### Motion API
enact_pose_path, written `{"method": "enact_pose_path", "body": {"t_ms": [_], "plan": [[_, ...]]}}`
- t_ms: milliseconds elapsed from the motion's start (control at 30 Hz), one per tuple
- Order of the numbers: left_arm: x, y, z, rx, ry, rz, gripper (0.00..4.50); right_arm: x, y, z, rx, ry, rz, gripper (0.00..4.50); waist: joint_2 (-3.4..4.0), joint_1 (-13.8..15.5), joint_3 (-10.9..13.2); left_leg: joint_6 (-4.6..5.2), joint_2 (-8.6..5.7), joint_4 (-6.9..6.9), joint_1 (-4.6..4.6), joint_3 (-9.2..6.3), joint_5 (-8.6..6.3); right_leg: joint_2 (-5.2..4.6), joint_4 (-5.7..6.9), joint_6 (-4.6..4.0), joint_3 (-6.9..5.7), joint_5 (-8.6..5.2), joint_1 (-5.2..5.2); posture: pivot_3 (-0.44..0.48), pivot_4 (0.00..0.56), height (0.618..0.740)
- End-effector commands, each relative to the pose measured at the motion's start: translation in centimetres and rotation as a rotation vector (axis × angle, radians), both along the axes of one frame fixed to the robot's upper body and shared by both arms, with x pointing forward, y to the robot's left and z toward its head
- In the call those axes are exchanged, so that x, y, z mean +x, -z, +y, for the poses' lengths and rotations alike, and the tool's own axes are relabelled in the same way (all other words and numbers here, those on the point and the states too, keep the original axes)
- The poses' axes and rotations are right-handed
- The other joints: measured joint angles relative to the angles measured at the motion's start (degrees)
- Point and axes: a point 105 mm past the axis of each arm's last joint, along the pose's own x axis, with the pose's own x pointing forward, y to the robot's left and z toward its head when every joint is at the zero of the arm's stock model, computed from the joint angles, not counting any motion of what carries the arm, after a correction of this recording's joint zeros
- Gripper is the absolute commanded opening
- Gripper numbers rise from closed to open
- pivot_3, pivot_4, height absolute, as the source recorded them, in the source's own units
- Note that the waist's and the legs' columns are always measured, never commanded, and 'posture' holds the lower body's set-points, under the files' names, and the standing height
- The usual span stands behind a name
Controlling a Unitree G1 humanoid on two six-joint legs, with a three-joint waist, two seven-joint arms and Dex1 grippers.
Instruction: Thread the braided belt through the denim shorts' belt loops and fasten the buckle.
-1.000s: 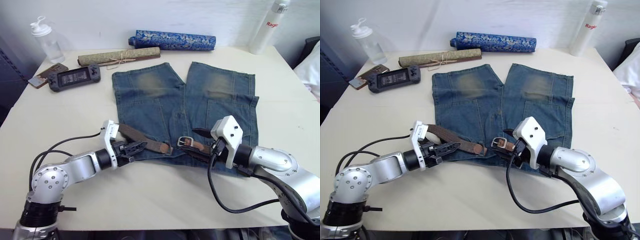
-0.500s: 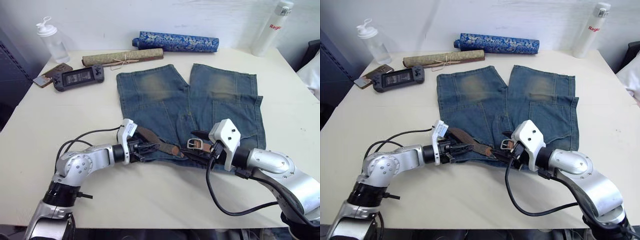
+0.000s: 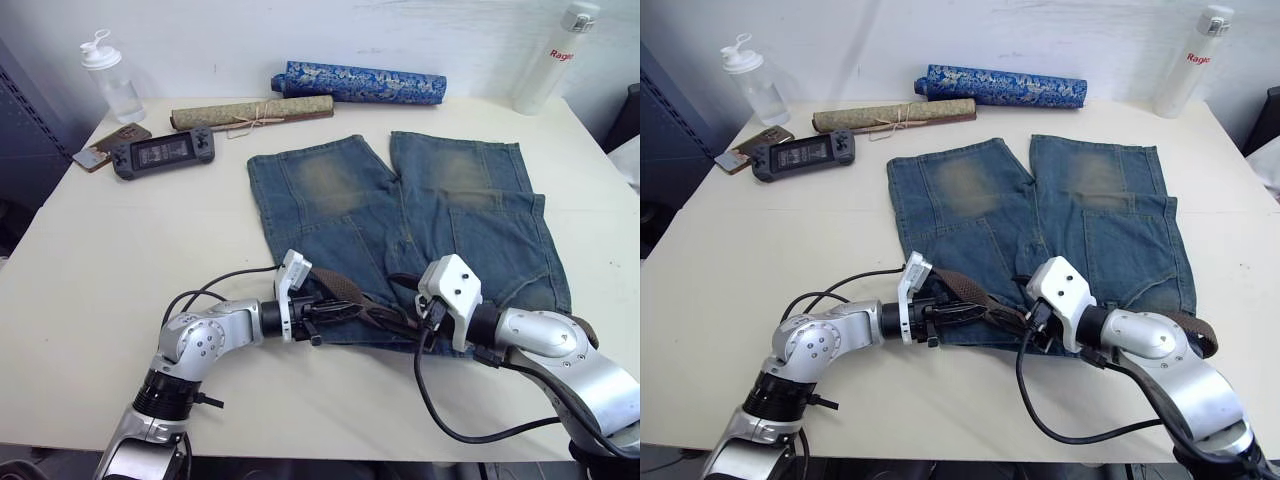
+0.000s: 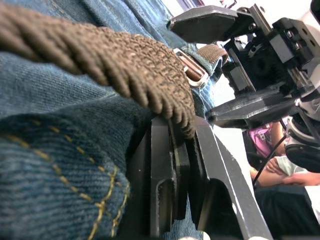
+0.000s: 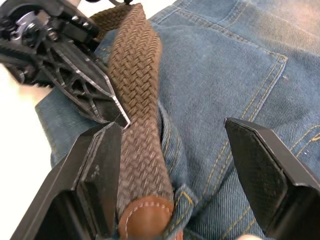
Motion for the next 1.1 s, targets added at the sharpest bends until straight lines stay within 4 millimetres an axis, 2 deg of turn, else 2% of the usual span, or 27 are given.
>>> {"method": "enact_pose_path", "body": {"t_ms": [33, 133, 200, 500, 833, 967, 1100], "plan": [[0.3, 0.3, 0.7, 0.012, -0.022, 0.003, 0.00, 0.3, -1.4, -1.8, -0.080, 0.018, -0.113, 3.49, 0.03, 0.0, 0.0, 0.00, -0.01, 0.01, 0.00, 0.01, 0.00, -0.01, 0.00, 0.03, 0.01, 0.02, 0.00, 0.000, 0.150, 0.637], [0.3, 0.6, 1.0, 0.023, -0.032, 0.008, 0.00, 1.0, -2.0, -3.3, -0.079, 0.082, -0.156, 3.49, 0.02, 0.0, 0.0, -0.02, -0.03, 0.01, 0.02, 0.13, 0.02, 0.01, -0.03, 0.06, -0.03, 0.06, 0.04, 0.000, 0.150, 0.637], [0.4, 0.8, 1.3, 0.029, -0.047, 0.009, 0.00, 1.1, -1.7, -4.1, -0.110, 0.103, -0.160, 3.49, 0.03, -0.2, 0.0, -0.05, 0.00, 0.00, 0.05, 0.14, 0.04, 0.02, 0.01, 0.05, -0.06, 0.06, 0.04, 0.000, 0.150, 0.637], [0.8, 0.3, 3.0, 0.038, -0.104, 0.001, 0.00, 1.5, 2.3, -6.8, -0.390, 0.187, -0.129, 3.49, 0.05, -1.3, 0.0, -0.12, 0.03, 0.00, 0.10, 0.14, 0.10, 0.02, 0.09, -0.01, -0.08, 0.06, 0.05, 0.000, 0.150, 0.637], [0.7, -1.4, 5.4, 0.036, -0.170, -0.047, 0.00, 0.0, 6.5, -3.8, -0.442, 0.084, 0.045, 3.49, -0.42, -1.4, -0.3, -0.12, 0.10, -0.01, 0.15, -0.09, 0.11, 0.03, 0.11, -0.14, -0.33, 0.03, 0.15, 0.000, 0.150, 0.637], [0.9, -2.2, 6.3, 0.040, -0.203, -0.064, 0.00, -0.5, 7.0, -2.0, -0.402, 0.037, 0.102, 3.49, -0.67, -1.4, -0.4, -0.15, 0.14, -0.06, 0.19, -0.22, 0.10, 0.04, 0.13, -0.26, -0.51, -0.03, 0.19, 0.000, 0.150, 0.637], [0.0, -2.2, 5.7, 0.046, -0.179, -0.064, 0.00, -0.6, 7.2, -0.4, -0.357, 0.006, 0.120, 3.49, -0.72, -1.5, -0.4, -0.19, 0.16, -0.25, 0.31, -0.25, 0.10, 0.04, 0.13, -0.35, -0.55, -0.08, 0.22, 0.000, 0.150, 0.637]]}}
